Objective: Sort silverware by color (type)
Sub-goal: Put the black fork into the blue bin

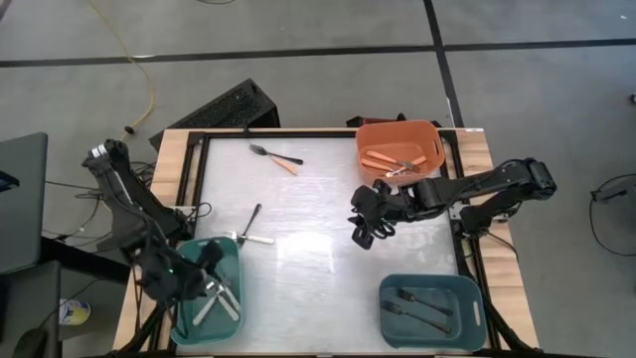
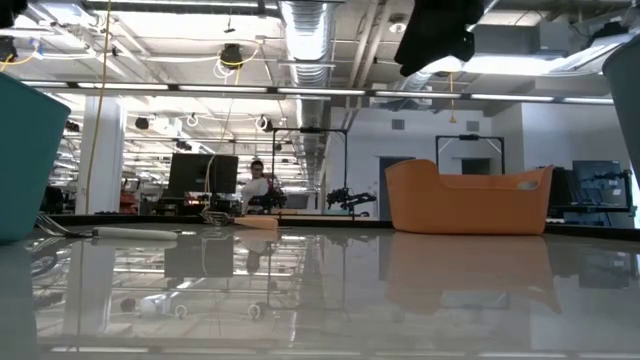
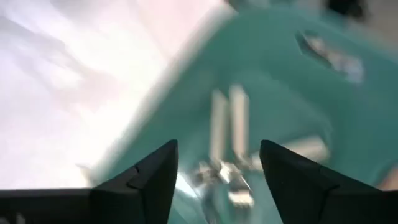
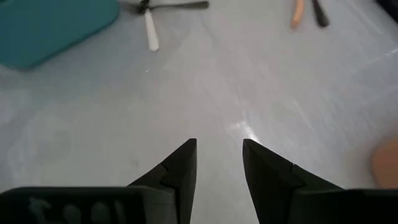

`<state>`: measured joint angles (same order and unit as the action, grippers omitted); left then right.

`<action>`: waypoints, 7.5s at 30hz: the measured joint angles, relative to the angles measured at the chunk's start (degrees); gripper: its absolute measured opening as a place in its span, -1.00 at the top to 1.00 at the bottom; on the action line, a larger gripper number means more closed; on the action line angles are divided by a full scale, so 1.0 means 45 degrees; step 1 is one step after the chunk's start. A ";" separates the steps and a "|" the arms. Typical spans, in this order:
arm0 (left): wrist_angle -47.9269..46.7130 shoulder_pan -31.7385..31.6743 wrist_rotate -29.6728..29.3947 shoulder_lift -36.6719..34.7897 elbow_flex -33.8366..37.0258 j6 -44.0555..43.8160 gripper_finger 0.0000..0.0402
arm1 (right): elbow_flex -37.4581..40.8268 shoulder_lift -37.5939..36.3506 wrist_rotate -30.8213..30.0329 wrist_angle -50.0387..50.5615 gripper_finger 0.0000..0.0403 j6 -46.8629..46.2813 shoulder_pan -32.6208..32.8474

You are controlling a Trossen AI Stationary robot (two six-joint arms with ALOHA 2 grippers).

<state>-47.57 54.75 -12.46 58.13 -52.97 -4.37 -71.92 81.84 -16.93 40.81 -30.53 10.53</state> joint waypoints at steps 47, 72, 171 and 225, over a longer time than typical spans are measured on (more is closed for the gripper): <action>-0.4088 -1.4604 0.3555 0.9418 -0.2319 -0.4857 -0.10 | 0.0000 0.0000 -0.0325 0.0219 0.25 0.0216 0.2659; -0.1774 -1.4525 0.3725 0.9369 -0.0132 -0.6038 0.77 | 0.0000 0.0000 -0.0213 0.0562 0.25 -0.0365 0.2747; 1.6751 -1.2743 0.5905 0.3769 0.0451 -0.5946 1.00 | 0.0000 0.0000 -0.0226 -0.6732 0.25 0.1261 0.0552; 1.7217 -1.3229 0.5431 0.3746 0.0456 -0.4704 0.70 | 0.0000 -0.0067 0.1394 -0.6593 0.87 0.2117 -0.0477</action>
<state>29.91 -4.78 11.98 74.99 -50.92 -25.53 -71.92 81.54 -10.66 11.14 -21.01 8.39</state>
